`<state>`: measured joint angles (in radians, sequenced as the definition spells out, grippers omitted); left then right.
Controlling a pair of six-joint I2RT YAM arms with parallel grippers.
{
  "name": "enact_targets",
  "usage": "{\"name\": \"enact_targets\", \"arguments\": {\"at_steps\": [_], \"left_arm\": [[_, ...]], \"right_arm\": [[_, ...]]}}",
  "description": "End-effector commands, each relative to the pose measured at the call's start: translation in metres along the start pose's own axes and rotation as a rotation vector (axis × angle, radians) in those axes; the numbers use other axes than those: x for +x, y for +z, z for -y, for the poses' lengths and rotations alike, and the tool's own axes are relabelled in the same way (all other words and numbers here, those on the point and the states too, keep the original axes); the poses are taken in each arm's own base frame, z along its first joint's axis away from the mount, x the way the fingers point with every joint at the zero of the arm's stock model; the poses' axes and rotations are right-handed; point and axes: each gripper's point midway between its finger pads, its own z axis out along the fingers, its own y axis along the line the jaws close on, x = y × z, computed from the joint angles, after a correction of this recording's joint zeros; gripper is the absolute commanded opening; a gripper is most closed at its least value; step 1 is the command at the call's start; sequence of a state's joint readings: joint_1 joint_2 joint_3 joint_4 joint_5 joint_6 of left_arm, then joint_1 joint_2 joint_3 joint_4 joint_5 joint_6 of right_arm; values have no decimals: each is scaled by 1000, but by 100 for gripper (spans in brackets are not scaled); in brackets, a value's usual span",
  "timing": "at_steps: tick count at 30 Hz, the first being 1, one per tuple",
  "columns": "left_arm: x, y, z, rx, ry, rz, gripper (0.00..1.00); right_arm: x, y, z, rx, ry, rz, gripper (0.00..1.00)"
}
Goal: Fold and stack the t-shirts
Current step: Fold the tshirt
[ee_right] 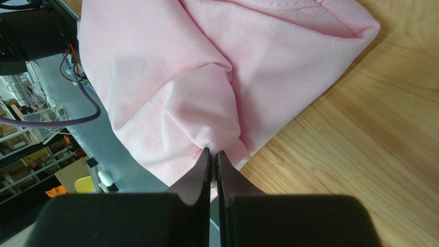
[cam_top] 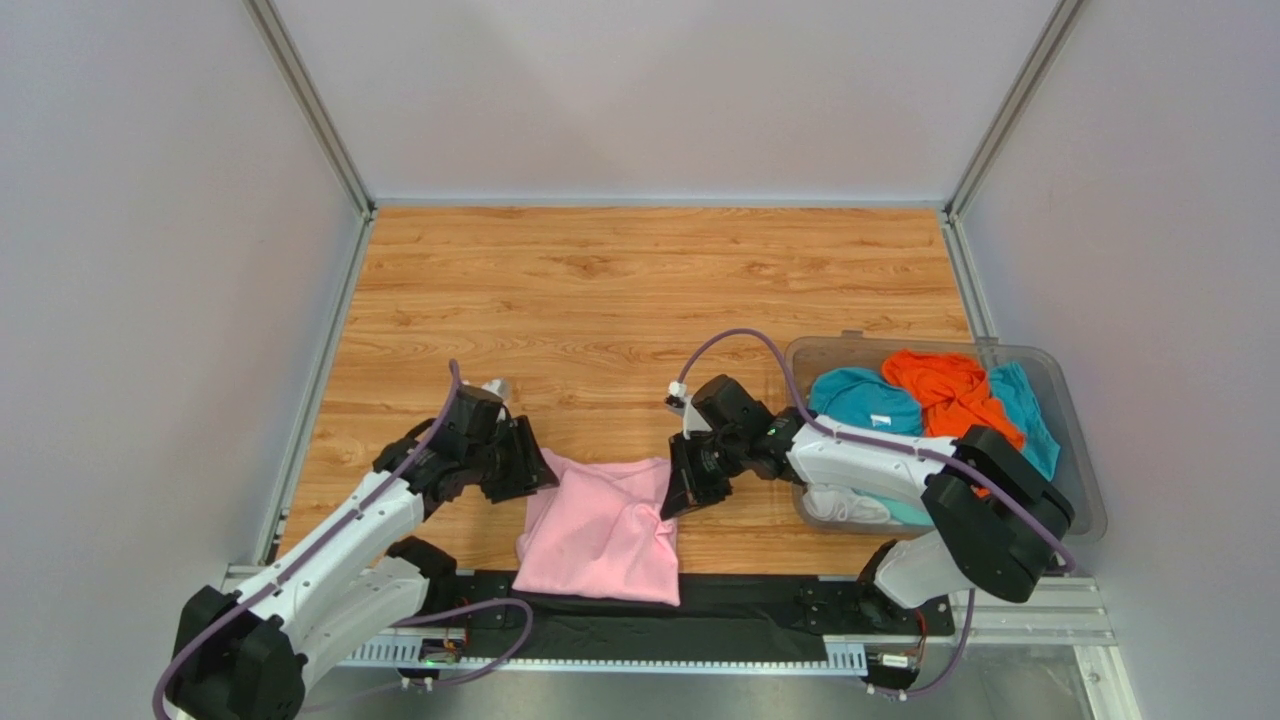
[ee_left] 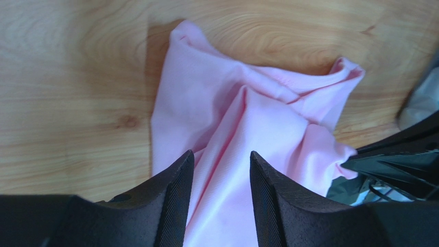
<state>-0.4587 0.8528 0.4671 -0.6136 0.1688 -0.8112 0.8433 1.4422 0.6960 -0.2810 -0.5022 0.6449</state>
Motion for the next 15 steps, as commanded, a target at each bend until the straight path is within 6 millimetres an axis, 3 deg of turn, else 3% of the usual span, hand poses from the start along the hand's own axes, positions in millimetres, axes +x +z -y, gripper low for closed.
{"name": "enact_targets", "arguments": {"at_steps": [1, 3, 12, 15], "left_arm": [[-16, 0, 38, 165, 20, 35, 52], [-19, 1, 41, 166, 28, 34, 52], [-3, 24, 19, 36, 41, -66, 50], [-1, 23, 28, 68, 53, -72, 25]], "right_arm": [[-3, 1, 0, 13, -31, 12, 0], [-4, 2, 2, 17, -27, 13, 0], [-8, -1, -4, 2, -47, 25, 0], [-9, -2, -6, -3, -53, 31, 0]]}}
